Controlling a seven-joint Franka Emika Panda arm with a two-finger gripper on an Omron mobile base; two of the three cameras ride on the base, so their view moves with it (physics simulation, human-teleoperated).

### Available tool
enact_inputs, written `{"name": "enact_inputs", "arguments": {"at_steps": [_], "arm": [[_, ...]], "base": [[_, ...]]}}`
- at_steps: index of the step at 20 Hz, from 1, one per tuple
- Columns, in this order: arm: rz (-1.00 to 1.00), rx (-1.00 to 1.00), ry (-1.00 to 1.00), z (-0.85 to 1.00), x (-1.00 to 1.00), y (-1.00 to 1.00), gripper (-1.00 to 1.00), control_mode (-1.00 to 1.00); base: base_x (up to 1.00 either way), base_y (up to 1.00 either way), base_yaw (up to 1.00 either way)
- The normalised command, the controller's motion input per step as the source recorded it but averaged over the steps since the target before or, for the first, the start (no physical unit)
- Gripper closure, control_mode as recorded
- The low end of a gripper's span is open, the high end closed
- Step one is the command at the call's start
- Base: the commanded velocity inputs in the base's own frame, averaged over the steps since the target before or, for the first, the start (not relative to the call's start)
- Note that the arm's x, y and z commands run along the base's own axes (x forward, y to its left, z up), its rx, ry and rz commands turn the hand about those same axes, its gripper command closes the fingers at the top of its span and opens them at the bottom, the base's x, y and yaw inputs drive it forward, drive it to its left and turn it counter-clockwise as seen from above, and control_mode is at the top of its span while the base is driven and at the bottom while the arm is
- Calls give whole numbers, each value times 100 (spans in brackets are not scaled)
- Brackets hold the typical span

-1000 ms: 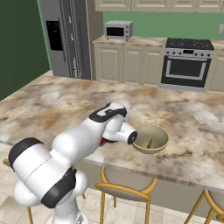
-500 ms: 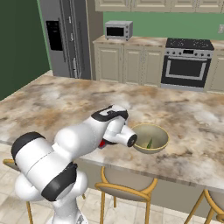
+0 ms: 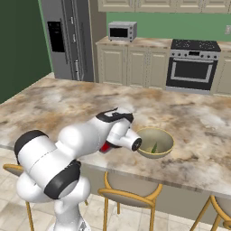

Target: There is a bowl on the dining counter. Grab a lemon wedge from the fridge and place it in the bowl. Then get the liquor bottle and glass cup from the cabinet and place them next to the bowl.

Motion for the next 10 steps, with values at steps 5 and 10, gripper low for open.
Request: {"name": "enact_inputs", "arguments": {"at_steps": [5,10], "arm": [[0,0,0,-4,14,-6,100,-100],[0,0,0,-12,10,-5,100,-100]], "base": [[0,0,0],[0,0,0]]}}
